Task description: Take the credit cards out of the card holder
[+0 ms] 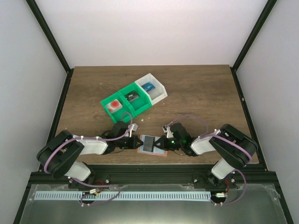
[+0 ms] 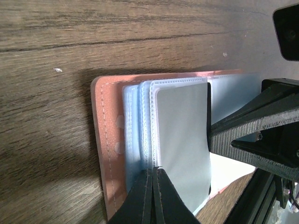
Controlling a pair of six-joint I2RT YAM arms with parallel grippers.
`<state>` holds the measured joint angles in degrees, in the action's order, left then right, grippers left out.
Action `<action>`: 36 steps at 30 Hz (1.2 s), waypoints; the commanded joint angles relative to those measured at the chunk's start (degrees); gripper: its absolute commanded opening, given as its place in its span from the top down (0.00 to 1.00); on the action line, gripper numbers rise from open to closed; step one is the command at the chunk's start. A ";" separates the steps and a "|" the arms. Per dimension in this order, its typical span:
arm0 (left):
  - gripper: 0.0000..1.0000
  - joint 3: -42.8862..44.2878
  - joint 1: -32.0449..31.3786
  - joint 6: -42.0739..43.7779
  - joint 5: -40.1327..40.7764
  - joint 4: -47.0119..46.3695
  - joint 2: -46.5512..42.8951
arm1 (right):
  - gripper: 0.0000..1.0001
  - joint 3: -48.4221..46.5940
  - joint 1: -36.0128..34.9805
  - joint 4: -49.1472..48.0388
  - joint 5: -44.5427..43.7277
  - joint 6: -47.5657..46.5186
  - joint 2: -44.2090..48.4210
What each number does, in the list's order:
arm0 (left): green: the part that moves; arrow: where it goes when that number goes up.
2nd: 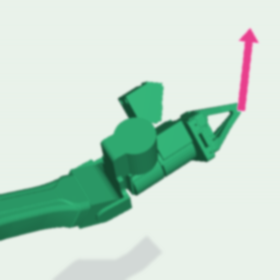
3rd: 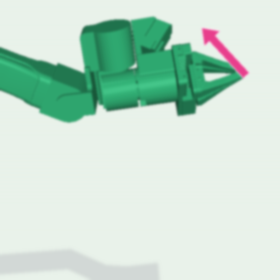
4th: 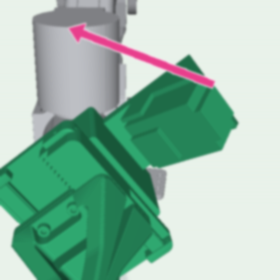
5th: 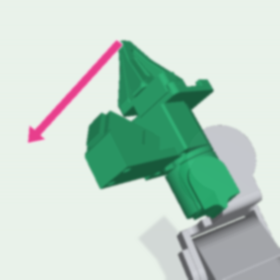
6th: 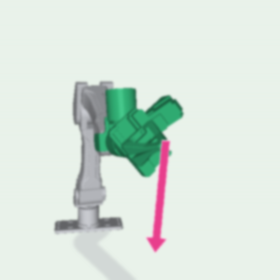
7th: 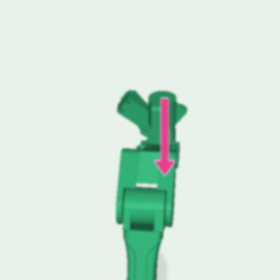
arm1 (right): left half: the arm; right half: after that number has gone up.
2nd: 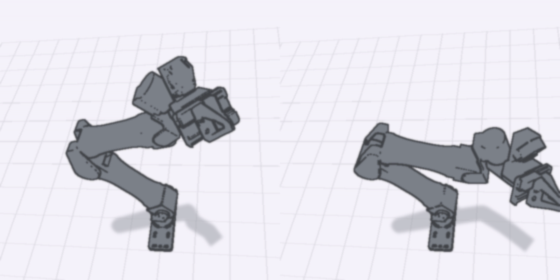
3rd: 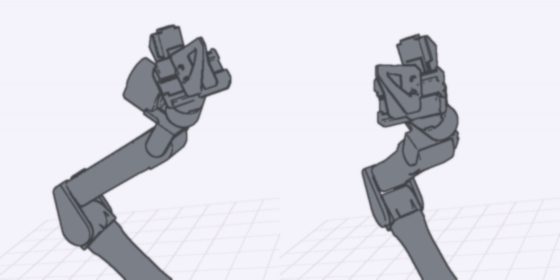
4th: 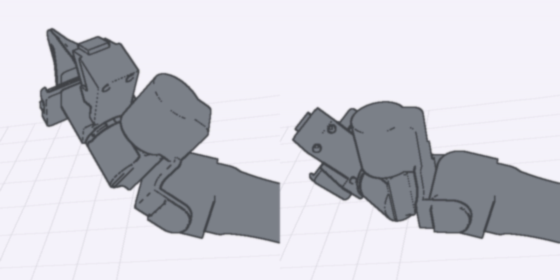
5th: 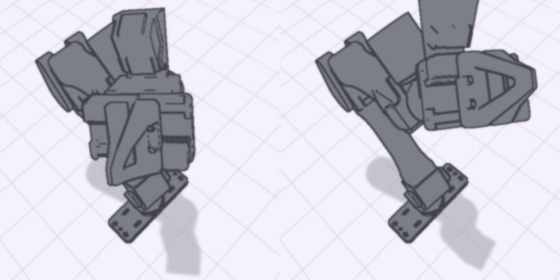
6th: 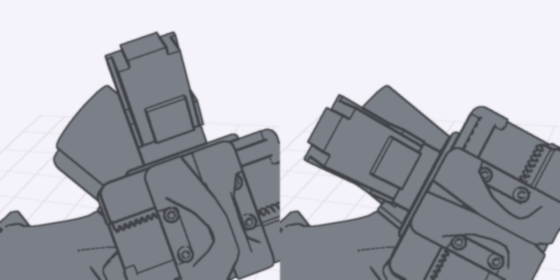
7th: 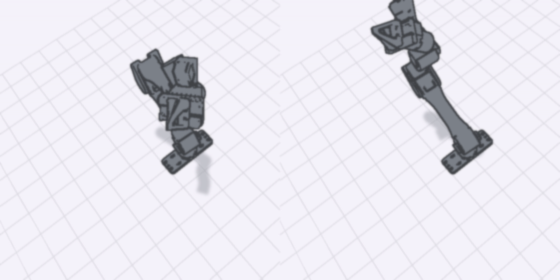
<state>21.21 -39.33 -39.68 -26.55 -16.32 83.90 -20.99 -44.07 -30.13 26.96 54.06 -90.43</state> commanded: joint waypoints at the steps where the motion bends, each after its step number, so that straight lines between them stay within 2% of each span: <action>1: 1.00 -0.20 -0.92 -0.03 4.34 5.02 3.16 | 0.99 1.43 -0.94 -0.96 2.38 -0.31 1.01; 13: 1.00 0.05 -0.85 -0.08 9.25 7.06 4.06 | 1.00 4.57 0.28 -0.55 3.13 0.26 3.17; 36: 1.00 -2.78 -0.85 -5.49 8.13 3.19 3.85 | 1.00 6.74 3.28 2.35 0.51 0.18 10.72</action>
<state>21.19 -40.45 -44.16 -23.53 -19.27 85.45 -15.03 -41.95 -28.67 28.80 54.94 -81.23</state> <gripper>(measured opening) 0.012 0.010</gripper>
